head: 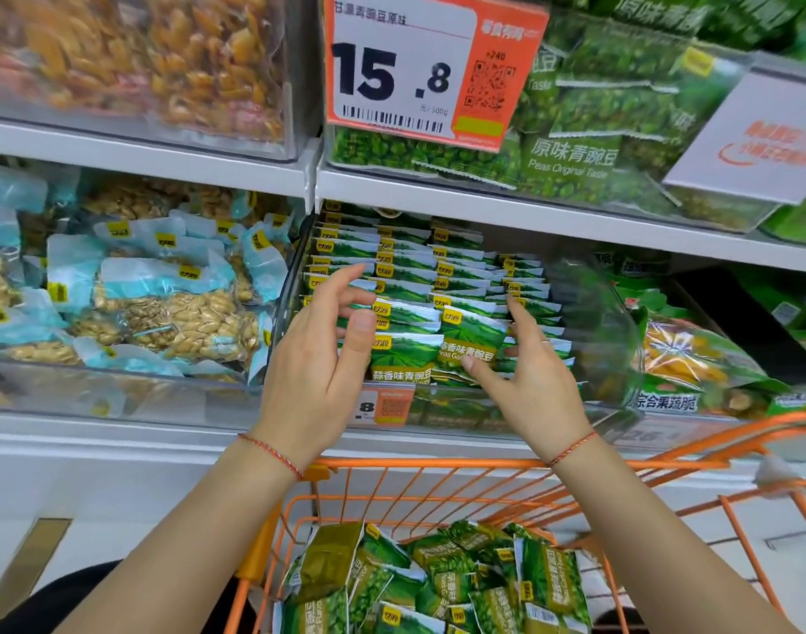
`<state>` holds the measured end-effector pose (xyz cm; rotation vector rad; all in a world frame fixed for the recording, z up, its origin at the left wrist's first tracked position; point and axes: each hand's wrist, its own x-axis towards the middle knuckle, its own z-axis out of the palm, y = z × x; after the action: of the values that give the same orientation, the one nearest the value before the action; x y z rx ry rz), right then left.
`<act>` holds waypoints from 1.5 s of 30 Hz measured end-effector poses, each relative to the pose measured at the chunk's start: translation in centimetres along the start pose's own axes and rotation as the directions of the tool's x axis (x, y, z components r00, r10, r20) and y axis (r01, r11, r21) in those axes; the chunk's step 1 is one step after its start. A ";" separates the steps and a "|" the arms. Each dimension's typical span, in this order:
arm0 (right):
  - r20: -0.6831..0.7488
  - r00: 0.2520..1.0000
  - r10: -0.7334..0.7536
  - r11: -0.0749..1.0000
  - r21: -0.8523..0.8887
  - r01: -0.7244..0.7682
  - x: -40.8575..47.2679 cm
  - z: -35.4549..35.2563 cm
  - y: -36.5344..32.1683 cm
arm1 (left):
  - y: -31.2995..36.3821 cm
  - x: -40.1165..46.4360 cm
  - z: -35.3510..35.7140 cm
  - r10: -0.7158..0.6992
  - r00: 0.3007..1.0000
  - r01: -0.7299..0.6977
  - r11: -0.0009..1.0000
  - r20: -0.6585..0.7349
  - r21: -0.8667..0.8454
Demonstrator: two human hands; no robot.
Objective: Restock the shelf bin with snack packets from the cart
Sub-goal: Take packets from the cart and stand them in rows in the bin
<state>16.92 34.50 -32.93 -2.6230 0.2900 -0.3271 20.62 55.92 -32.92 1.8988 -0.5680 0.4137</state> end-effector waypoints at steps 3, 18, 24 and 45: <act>-0.099 0.995 -0.024 0.986 0.164 0.040 -0.6 -0.4 -0.1 | 0.9 0.2 -0.5 -0.058 0.998 0.057 0.998 -0.036 -0.028; -0.230 0.921 -0.315 0.945 0.017 0.327 -12.1 -1.5 2.7 | 0.9 -11.8 4.7 -0.693 0.259 -0.325 0.594 0.673 0.736; 0.464 0.822 0.330 0.901 -0.416 -0.126 -14.9 -0.9 7.0 | 4.4 -12.0 9.6 -0.584 0.193 -0.372 0.700 0.789 0.610; 0.626 0.738 0.254 0.954 -0.286 -0.086 -14.4 1.8 7.0 | 2.5 -9.3 7.5 -0.582 0.264 0.073 0.807 0.769 0.586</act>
<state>2.70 32.99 -40.45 -2.7119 0.3348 0.7448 11.72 49.98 -38.78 2.5447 -0.7933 -1.1043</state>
